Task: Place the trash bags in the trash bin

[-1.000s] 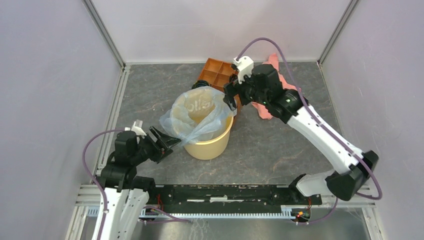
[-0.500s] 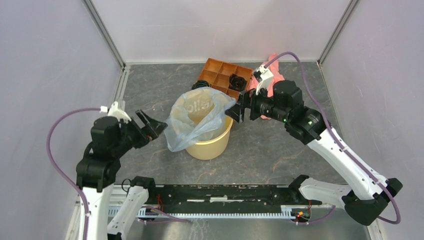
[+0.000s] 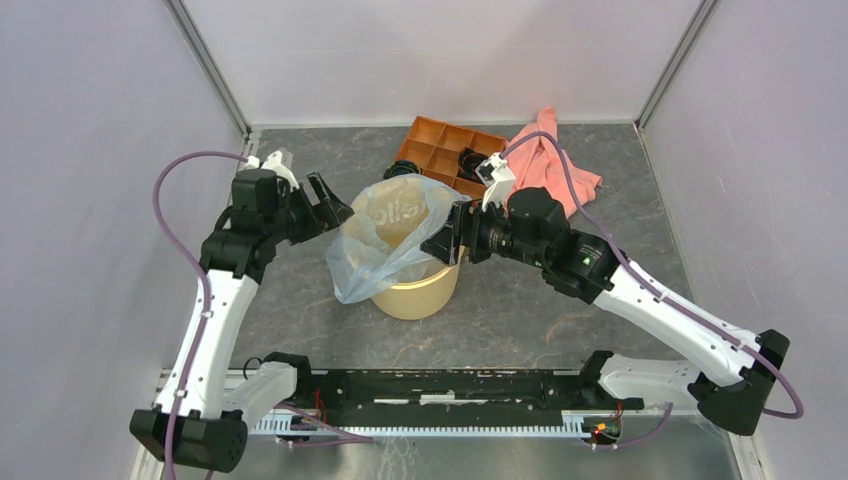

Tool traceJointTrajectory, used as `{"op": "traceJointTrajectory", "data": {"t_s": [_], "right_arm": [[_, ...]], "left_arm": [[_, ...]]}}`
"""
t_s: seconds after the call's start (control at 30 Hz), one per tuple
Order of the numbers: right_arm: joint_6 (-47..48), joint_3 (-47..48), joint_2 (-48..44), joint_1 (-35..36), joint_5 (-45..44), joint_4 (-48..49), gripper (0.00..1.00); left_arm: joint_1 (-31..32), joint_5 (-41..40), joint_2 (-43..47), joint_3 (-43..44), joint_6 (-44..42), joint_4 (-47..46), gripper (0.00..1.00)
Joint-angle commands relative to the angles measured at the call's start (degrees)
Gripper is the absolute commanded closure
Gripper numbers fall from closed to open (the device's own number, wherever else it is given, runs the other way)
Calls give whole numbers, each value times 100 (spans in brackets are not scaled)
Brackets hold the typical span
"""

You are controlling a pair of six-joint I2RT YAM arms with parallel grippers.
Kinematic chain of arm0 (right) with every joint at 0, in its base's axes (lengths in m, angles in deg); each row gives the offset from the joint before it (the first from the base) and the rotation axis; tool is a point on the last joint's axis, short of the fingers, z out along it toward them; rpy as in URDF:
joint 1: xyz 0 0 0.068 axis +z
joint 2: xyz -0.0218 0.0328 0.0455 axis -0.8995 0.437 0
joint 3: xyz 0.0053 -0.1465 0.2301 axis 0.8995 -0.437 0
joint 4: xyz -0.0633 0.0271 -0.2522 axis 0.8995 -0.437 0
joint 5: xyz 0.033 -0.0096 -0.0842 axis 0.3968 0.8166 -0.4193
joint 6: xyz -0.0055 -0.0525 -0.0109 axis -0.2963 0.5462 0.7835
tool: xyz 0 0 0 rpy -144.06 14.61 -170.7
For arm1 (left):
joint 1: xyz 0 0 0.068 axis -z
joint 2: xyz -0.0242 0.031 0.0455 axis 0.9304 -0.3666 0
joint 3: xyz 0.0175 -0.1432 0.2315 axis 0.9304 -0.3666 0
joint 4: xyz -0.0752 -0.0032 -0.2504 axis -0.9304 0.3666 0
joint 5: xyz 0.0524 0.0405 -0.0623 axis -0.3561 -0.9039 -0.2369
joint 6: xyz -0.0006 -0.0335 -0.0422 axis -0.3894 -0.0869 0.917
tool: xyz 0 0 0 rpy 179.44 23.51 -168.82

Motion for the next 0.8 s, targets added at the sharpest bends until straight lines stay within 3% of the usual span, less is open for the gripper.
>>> {"op": "traceJointTrajectory", "data": {"t_s": [0.0, 0.17, 0.3, 0.57, 0.77], "right_arm": [[-19, 159, 147, 91, -620, 140, 18], [170, 301, 156, 169, -795, -48, 42], [360, 109, -119, 171, -537, -208, 73], [574, -804, -1194, 174, -296, -470, 99], [732, -1738, -1666, 175, -645, -534, 100]], "left_arm": [[26, 490, -283, -134, -389, -762, 16], [42, 545, -315, -568, -242, -1104, 32], [122, 532, -344, -822, -121, -1291, 47], [144, 259, -109, -1092, 76, -1473, 73], [144, 142, 52, -1116, 186, -1528, 80]]}}
